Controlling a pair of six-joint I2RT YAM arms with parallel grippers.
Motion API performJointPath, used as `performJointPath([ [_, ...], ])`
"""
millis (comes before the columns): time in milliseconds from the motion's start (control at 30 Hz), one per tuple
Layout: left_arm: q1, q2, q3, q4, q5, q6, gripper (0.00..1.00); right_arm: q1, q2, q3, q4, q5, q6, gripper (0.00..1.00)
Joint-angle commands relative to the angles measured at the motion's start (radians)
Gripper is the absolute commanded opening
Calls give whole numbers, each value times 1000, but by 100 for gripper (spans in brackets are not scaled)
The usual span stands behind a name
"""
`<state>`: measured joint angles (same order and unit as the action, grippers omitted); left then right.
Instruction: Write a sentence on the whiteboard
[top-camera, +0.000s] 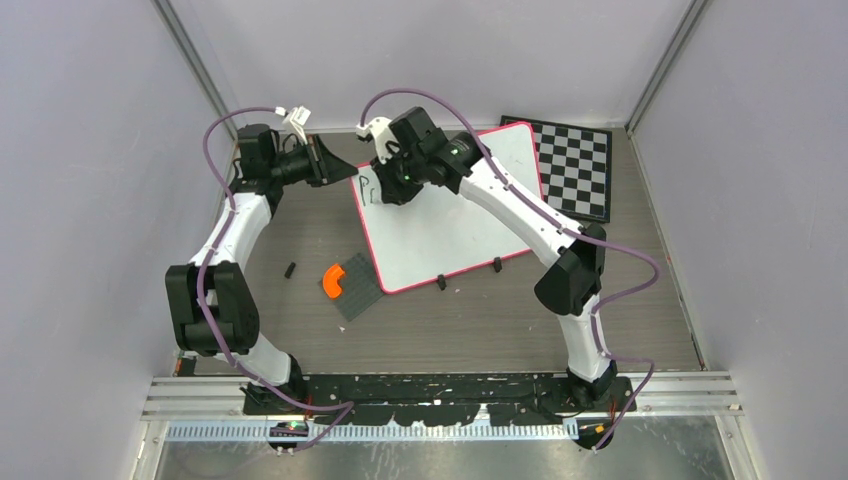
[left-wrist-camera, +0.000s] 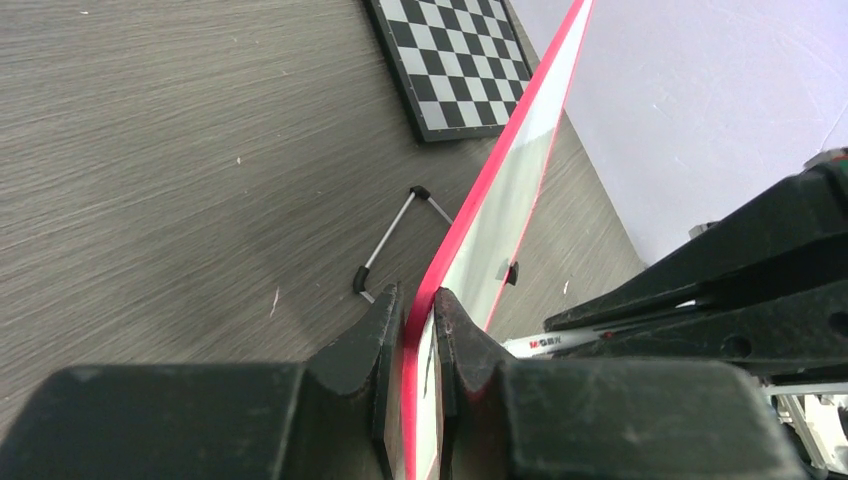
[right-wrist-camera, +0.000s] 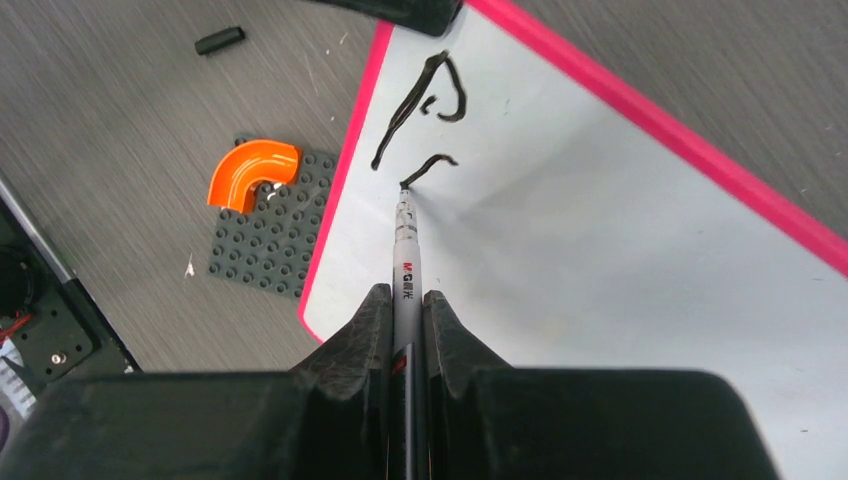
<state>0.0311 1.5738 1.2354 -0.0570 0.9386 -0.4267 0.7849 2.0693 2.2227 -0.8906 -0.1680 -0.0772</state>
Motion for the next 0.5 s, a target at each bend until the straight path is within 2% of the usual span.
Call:
performJointPath([
  [0,-7,-36,6,-5,19,2,0,2,-49,-36,24,29,-28,0],
  [467,-10,-38,5,-4,16,3,0,-24,-72,-10,25,100,-39,0],
])
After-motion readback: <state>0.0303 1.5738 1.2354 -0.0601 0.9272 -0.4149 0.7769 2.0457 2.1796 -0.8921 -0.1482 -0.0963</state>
